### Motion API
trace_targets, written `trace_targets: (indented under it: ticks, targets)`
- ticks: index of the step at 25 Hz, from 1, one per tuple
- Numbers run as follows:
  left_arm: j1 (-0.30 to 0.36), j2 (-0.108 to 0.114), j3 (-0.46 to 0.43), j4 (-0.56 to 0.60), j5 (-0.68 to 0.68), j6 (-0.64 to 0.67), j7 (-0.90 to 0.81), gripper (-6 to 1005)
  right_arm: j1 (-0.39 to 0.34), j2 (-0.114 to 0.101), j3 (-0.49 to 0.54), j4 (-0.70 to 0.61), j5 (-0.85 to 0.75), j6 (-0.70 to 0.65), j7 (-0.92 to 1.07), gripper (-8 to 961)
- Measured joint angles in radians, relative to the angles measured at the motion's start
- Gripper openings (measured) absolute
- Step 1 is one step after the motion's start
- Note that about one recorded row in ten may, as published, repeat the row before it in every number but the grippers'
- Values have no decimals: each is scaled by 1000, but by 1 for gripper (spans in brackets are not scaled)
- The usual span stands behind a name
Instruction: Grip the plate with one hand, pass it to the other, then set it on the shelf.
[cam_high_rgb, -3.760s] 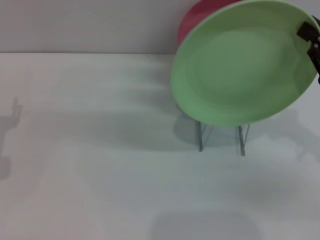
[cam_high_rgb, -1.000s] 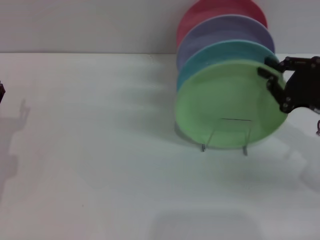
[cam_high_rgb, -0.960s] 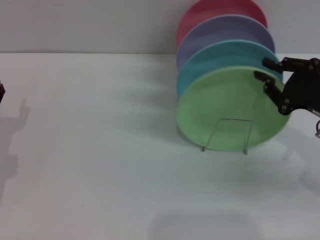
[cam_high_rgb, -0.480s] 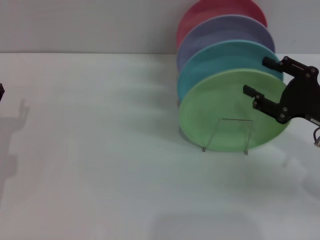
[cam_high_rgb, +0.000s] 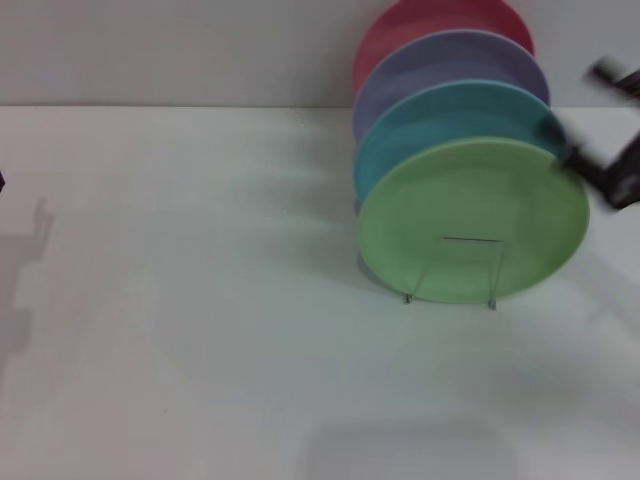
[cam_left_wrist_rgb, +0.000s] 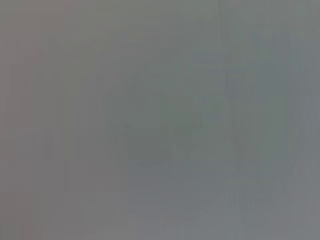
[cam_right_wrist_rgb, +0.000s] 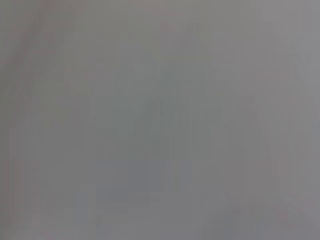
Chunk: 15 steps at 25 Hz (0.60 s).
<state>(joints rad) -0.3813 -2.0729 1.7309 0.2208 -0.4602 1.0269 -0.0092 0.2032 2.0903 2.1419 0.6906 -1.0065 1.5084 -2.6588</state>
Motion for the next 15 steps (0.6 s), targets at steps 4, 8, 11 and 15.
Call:
trace_targets:
  ticks: [4,8,11,15]
  targets:
    - [10,0,-13,0,-1,0,0,758,-13,1,8,-167,352,87,-85,652]
    - [15,1,-15,0,-1,4,-1,758,-43,2,16,-269,590,24,-47,676]
    - [22,3,-28,0,-2,5,-3,758,-62,2,34,-341,725,-75,-16,743]
    - [34,4,-35,0,-2,5,-8,758,-78,2,35,-395,833,-133,-43,766]
